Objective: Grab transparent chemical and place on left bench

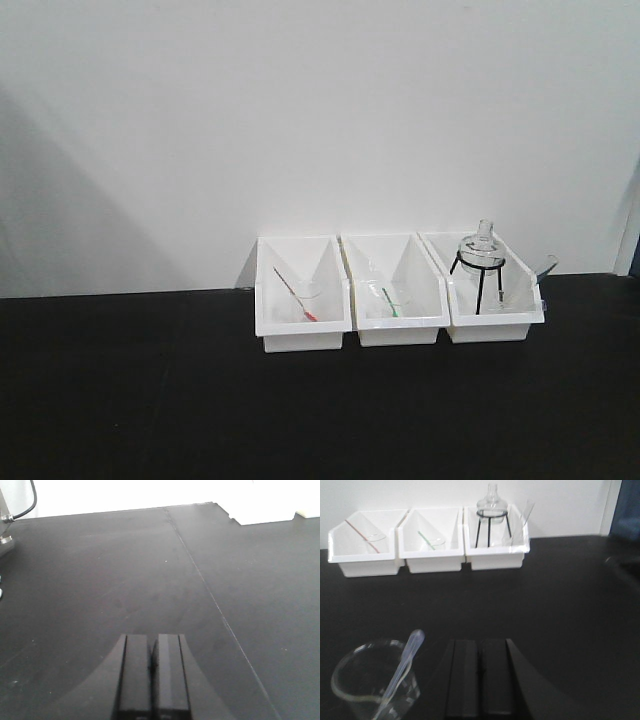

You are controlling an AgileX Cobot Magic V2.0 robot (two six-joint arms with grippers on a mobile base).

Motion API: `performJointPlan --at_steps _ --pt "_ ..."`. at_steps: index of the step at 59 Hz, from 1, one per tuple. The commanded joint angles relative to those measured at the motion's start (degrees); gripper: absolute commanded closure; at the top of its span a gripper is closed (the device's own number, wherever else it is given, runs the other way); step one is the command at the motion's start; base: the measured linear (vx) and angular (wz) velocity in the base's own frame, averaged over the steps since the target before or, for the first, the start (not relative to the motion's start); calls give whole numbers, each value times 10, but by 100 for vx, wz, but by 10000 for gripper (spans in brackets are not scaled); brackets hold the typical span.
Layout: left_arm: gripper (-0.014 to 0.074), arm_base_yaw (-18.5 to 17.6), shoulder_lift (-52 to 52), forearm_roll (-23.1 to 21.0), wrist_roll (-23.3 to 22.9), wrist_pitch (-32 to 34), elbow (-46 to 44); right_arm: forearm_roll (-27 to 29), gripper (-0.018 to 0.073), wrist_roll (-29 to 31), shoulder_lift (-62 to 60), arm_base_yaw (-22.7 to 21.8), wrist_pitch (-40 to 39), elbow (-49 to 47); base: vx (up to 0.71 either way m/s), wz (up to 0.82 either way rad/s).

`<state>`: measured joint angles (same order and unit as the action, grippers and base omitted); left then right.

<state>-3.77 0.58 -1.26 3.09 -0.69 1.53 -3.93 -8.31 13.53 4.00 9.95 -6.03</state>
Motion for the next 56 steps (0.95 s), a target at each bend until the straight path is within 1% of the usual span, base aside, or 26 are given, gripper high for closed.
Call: performJointPlan --at_steps 1,4,7,9,17,56 --pt "600 -1 11 0 -4 45 9 46 565 12 -65 -1 -68 41 0 0" --pt "600 -1 11 0 -4 45 9 58 565 12 -104 -1 -66 65 0 0" --pt "600 -1 11 0 -4 45 9 60 565 12 -143 -1 -65 83 0 0" --pt "600 -1 11 0 -4 45 9 58 565 12 -154 -1 -50 82 0 0" --pt "600 -1 11 0 -4 45 9 36 565 12 -142 -1 -44 82 0 0" --pt "600 -1 11 0 -4 45 9 39 565 12 -149 -1 -42 82 0 0"
